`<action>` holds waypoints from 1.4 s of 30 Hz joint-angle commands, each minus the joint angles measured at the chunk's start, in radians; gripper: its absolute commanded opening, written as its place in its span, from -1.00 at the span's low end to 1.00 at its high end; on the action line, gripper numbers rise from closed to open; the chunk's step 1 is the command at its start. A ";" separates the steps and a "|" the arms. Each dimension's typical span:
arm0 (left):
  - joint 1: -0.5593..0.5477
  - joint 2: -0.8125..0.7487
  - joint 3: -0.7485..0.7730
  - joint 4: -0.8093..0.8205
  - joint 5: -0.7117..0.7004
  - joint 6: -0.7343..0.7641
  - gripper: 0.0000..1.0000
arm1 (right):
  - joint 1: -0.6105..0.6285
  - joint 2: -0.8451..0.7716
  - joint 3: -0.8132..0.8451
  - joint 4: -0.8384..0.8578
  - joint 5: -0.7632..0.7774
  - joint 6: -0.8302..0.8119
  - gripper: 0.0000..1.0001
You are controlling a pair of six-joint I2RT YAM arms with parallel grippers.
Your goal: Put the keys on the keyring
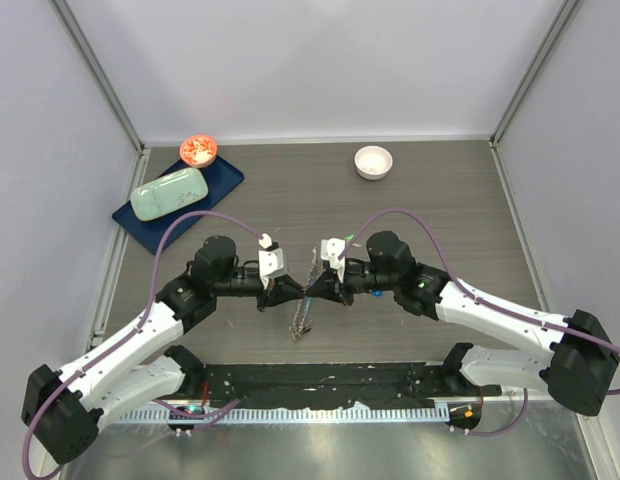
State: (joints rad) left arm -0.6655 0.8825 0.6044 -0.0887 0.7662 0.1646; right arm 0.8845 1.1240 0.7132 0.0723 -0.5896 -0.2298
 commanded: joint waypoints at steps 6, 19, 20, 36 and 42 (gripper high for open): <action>-0.005 0.006 0.052 -0.049 -0.024 0.016 -0.91 | 0.008 -0.035 0.049 0.038 -0.009 -0.008 -0.99; -0.005 -0.077 0.034 -0.092 -0.119 0.046 -1.00 | 0.002 -0.107 0.042 0.014 0.164 0.150 0.06; -0.005 -0.083 0.028 -0.085 -0.131 0.041 -1.00 | -0.004 -0.119 0.035 0.012 0.190 0.183 0.11; -0.002 -0.204 0.000 -0.130 -0.626 -0.273 -1.00 | -0.182 -0.081 0.003 -0.236 0.685 0.518 0.34; 0.050 -0.208 0.023 -0.198 -0.754 -0.304 -1.00 | -0.211 -0.012 -0.041 -0.267 0.680 0.581 0.20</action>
State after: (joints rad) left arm -0.6518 0.6823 0.5938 -0.2672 0.1436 -0.0948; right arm 0.6800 1.0805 0.6937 -0.1680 0.0502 0.2890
